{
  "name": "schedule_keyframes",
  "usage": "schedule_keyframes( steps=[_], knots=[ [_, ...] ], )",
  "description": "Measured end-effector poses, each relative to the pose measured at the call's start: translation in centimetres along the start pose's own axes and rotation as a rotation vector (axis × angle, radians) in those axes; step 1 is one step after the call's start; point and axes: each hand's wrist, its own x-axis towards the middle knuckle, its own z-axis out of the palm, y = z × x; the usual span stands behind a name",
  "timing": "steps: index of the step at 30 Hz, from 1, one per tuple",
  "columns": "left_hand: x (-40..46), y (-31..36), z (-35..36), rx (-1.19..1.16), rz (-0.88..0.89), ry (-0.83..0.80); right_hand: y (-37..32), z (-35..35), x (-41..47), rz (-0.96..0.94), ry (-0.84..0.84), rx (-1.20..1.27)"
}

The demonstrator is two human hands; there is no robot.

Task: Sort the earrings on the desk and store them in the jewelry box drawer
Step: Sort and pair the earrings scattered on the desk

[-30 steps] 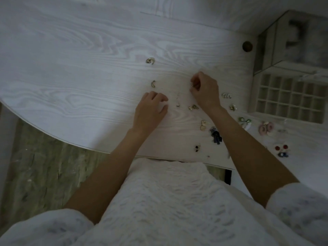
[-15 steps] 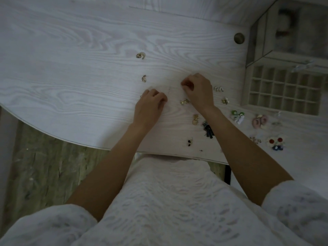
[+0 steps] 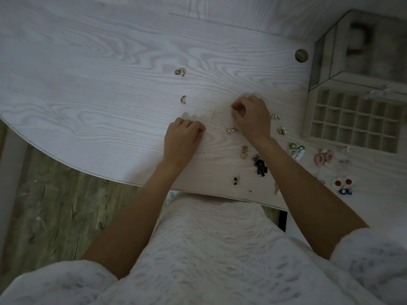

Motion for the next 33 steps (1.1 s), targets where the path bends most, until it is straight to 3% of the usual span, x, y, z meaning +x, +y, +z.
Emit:
schedule_keyframes(
  steps=[6, 12, 19, 24, 26, 30, 33],
  knots=[
    [-0.2, 0.2, -0.1, 0.008, 0.01, 0.014, 0.2, 0.0, -0.3, -0.008, -0.002, 0.001],
    [-0.2, -0.4, 0.0, 0.004, 0.029, 0.019, -1.4, -0.7, -0.3, -0.114, 0.099, -0.023],
    [-0.3, -1.8, -0.1, 0.0, 0.039, 0.072, -7.5, 1.3, 6.1, -0.317, -0.161, 0.016],
    [1.8, -2.8, -2.2, -0.04, -0.181, 0.129, -10.5, 3.8, 10.0, -0.203, -0.172, 0.086],
    [3.5, -3.6, -2.8, -0.055, -0.235, 0.083, -10.9, 4.6, 10.6, -0.159, -0.154, 0.052],
    [6.1, -3.8, -2.8, -0.121, -0.269, -0.072, -10.4, 4.5, 10.5, -0.099, -0.116, 0.028],
    [6.5, -3.7, -2.4, -0.143, -0.256, -0.076, -8.7, 3.3, 9.7, -0.055, -0.09, 0.056]
  ],
)
